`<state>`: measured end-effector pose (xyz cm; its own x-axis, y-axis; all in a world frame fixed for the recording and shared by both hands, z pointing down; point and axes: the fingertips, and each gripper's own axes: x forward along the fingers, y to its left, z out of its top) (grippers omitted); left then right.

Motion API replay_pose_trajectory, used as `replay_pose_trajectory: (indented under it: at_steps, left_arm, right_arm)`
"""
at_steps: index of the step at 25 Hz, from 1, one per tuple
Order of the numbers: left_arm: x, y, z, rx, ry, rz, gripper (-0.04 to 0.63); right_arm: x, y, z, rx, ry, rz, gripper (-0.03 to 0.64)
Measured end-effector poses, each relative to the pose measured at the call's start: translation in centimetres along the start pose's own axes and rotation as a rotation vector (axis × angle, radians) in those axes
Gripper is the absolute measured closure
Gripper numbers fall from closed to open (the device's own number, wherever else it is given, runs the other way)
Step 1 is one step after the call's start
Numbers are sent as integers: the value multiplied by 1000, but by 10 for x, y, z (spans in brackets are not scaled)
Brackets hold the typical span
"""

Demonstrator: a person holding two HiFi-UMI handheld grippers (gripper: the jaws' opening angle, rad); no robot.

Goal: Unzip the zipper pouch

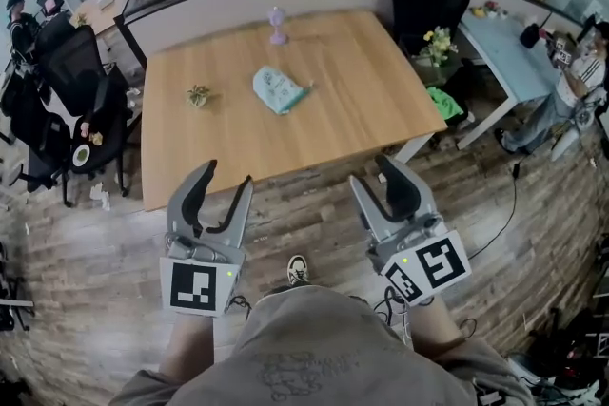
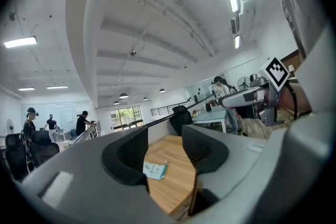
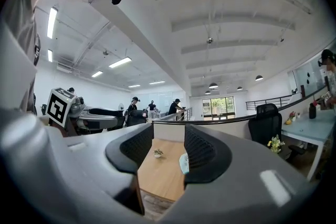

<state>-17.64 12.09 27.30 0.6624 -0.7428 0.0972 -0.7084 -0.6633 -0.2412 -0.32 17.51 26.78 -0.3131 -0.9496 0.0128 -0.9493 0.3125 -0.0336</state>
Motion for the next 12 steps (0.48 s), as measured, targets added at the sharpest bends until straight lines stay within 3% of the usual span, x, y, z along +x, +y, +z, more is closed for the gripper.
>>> replay_pose_trajectory:
  at_steps: [12]
  left_arm:
    - [70, 60, -14, -27, -3, -17, 393]
  right_arm:
    - [92, -31, -3, 10, 11, -7, 443]
